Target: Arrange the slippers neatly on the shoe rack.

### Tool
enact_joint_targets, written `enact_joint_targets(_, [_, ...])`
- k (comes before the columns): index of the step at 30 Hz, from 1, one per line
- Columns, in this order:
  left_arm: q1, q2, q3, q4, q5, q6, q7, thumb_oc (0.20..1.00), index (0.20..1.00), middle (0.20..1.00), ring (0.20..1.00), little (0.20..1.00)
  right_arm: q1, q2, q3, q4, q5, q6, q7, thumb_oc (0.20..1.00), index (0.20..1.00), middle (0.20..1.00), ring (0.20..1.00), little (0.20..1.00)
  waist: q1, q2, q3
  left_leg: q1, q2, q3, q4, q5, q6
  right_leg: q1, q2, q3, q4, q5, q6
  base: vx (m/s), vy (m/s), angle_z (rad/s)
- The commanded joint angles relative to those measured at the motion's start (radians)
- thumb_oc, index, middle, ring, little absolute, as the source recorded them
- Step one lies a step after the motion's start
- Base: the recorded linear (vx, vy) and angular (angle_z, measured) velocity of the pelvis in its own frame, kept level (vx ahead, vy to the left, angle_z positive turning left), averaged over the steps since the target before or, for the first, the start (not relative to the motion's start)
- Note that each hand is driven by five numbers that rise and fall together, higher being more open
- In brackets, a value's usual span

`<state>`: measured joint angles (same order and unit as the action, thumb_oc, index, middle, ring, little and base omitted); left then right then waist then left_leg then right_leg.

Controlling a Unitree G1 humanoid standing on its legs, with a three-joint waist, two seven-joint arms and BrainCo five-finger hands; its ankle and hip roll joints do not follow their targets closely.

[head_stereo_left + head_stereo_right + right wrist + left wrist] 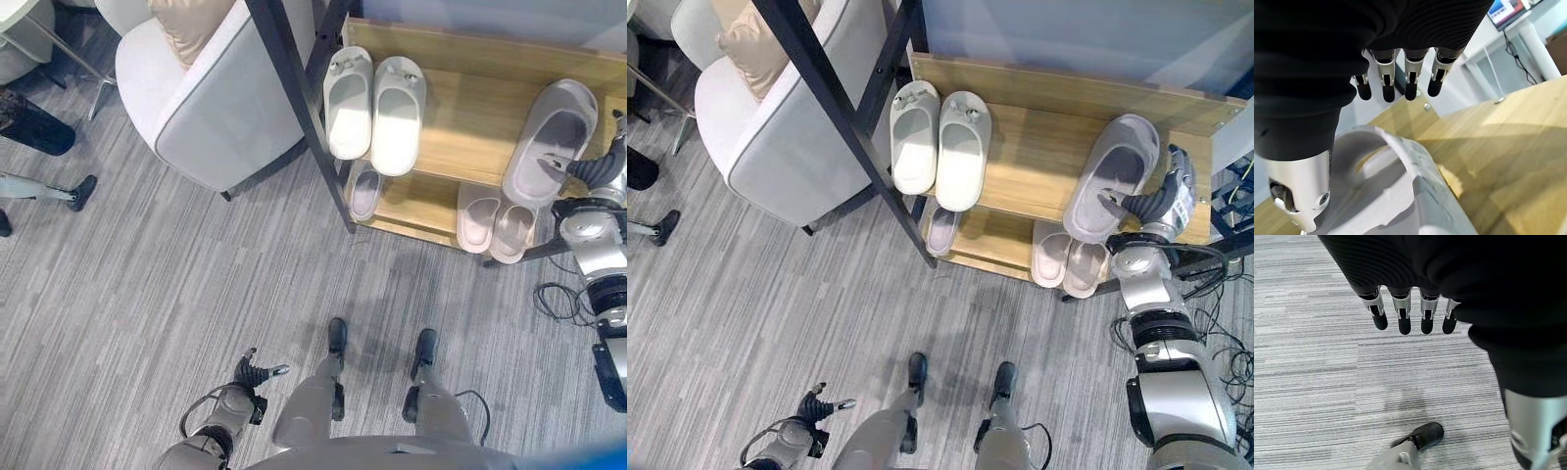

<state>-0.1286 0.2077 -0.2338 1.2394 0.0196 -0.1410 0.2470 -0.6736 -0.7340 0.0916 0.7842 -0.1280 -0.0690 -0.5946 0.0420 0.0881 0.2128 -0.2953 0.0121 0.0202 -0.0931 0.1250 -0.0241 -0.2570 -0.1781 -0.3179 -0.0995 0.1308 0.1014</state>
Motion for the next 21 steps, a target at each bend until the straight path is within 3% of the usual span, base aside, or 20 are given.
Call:
enact_joint_targets(1, [-0.025,0.037,-0.027,0.076,-0.015,-0.008,0.031,1.0,1.0,1.0,1.0,1.0,-0.059,-0.069,0.04,0.021,0.011,-0.013,-0.01,1.0,1.0,1.0,1.0,1.0,0.007,-0.05,-0.021,-0.008,-0.01,0.012,0.006,-0.085,-0.067,0.076,-0.057,-0.007,0.019,-0.112,0.082,0.0,0.0,0.0])
enact_joint_targets(13, [-0.032,0.056,-0.044,0.083,-0.023,-0.02,0.041,1.0,1.0,1.0,1.0,1.0,-0.271,-0.12,0.176,0.235,0.018,0.01,0.021,1.0,1.0,1.0,1.0,1.0,0.034,-0.034,-0.01,-0.038,-0.006,-0.001,0.006,-0.071,-0.079,0.057,-0.049,-0.014,0.013,-0.112,0.079,0.01,-0.011,0.01])
enact_joint_targets(14, [-0.029,0.056,-0.054,0.084,-0.015,-0.022,0.042,1.0,1.0,1.0,1.0,1.0,-0.286,-0.124,0.198,0.266,0.004,0.018,0.029,0.548,0.548,0.548,0.548,0.548,0.036,-0.037,-0.011,-0.041,-0.006,-0.005,0.006,-0.068,-0.083,0.058,-0.048,-0.019,0.013,-0.112,0.079,0.01,-0.028,0.04])
enact_joint_targets(15, [-0.029,0.056,-0.056,0.085,-0.013,-0.022,0.042,1.0,1.0,1.0,1.0,1.0,-0.299,-0.129,0.219,0.276,-0.014,0.023,0.035,0.2,0.2,0.2,0.2,0.2,0.035,-0.039,-0.011,-0.043,-0.006,-0.006,0.006,-0.068,-0.083,0.058,-0.047,-0.02,0.012,-0.112,0.079,0.01,-0.023,0.04])
enact_joint_targets(19, [-0.037,0.064,-0.064,0.087,0.016,-0.026,0.031,1.0,1.0,1.0,1.0,1.0,-0.346,-0.174,0.323,0.341,-0.128,0.048,0.087,0.2,0.2,0.2,0.2,0.2,0.036,-0.054,-0.004,-0.054,-0.004,-0.01,0.006,-0.062,-0.092,0.053,-0.046,-0.034,0.012,-0.109,0.08,0.0,-0.017,0.05])
enact_joint_targets(21, [-0.04,0.063,-0.065,0.086,0.022,-0.025,0.03,1.0,1.0,1.0,1.0,1.0,-0.338,-0.172,0.321,0.338,-0.143,0.052,0.08,0.2,0.2,0.2,0.2,0.2,0.036,-0.056,0.0,-0.056,-0.003,-0.009,0.006,-0.061,-0.093,0.052,-0.047,-0.034,0.012,-0.108,0.081,-0.02,-0.002,0.12])
